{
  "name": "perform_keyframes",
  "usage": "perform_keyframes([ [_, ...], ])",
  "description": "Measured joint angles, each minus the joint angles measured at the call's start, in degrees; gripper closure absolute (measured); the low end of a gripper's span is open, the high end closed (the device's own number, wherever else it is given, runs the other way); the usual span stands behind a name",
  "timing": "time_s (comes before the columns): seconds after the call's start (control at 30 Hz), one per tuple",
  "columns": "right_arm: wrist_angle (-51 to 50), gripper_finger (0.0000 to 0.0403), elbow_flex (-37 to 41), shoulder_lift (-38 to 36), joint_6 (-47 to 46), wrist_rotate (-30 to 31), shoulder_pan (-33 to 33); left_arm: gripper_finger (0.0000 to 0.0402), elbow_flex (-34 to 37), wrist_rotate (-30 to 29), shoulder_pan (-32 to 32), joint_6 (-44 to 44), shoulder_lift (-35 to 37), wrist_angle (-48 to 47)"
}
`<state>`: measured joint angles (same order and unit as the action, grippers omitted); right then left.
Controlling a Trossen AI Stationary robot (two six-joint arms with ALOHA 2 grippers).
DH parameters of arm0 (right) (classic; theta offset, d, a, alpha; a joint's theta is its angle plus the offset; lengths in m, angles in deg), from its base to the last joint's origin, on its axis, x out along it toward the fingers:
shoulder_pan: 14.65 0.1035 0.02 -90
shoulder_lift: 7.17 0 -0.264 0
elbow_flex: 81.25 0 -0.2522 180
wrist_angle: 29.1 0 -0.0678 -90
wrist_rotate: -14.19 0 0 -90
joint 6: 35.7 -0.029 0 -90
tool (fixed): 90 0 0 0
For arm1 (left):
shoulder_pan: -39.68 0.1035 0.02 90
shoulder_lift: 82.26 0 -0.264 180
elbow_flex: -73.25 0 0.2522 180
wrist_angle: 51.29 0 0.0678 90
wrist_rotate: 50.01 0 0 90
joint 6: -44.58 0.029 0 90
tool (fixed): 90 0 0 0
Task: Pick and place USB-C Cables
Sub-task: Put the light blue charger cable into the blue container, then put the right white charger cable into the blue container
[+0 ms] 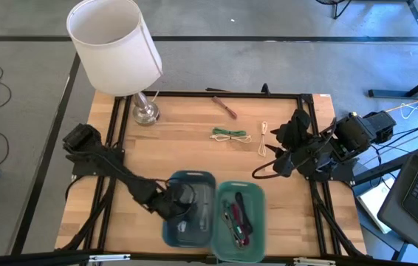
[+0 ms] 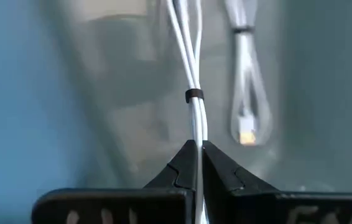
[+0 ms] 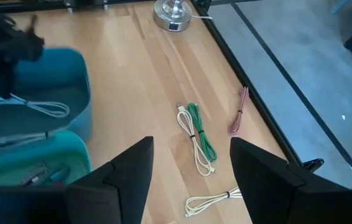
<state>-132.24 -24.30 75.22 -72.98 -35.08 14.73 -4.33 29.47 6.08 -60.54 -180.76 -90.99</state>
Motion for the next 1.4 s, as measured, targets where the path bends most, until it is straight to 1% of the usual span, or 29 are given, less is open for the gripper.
perform_keyframes([
  [0.1,0.0,0.0187,0.0,0.0,0.0,-0.3,0.0,0.0398,0.3,1.4,2.0,3.5,-1.7,2.4],
  [0.2,0.0,0.0187,0.0,0.0,0.0,-1.4,0.0,0.0396,0.3,2.7,3.4,5.1,-2.0,3.4],
  [0.33,0.0,0.0187,0.0,0.0,0.0,-3.3,0.0,0.0377,0.3,2.2,3.5,6.5,-1.7,2.9],
  [0.43,0.0,0.0187,0.0,0.0,0.0,-3.3,0.0,0.0354,0.3,1.8,3.5,6.7,-1.4,2.7],
  [0.63,0.0,0.0187,0.0,0.0,0.2,-3.0,0.0,0.0291,0.3,2.2,3.5,6.9,-1.2,2.5],
  [0.8,-0.1,0.0187,0.0,0.0,0.2,-3.0,0.0,0.0249,0.3,1.1,3.5,8.2,1.6,2.1],
  [0.97,-0.1,0.0187,0.0,0.0,0.2,-2.8,0.0,0.0228,0.3,-2.5,3.6,9.4,6.0,-0.1],
  [1.17,0.0,0.0187,0.0,0.0,0.0,-2.8,0.0,0.0227,0.3,-6.7,3.6,10.8,12.8,-3.4],
  [1.3,0.0,0.0187,0.0,0.0,-0.5,-2.8,0.0,0.0228,0.3,-12.3,3.6,13.6,18.3,-2.7],
  [1.4,0.0,0.0187,0.0,0.0,-1.4,-2.8,0.0,0.0228,0.3,-17.4,3.3,17.3,22.5,-1.7],
])
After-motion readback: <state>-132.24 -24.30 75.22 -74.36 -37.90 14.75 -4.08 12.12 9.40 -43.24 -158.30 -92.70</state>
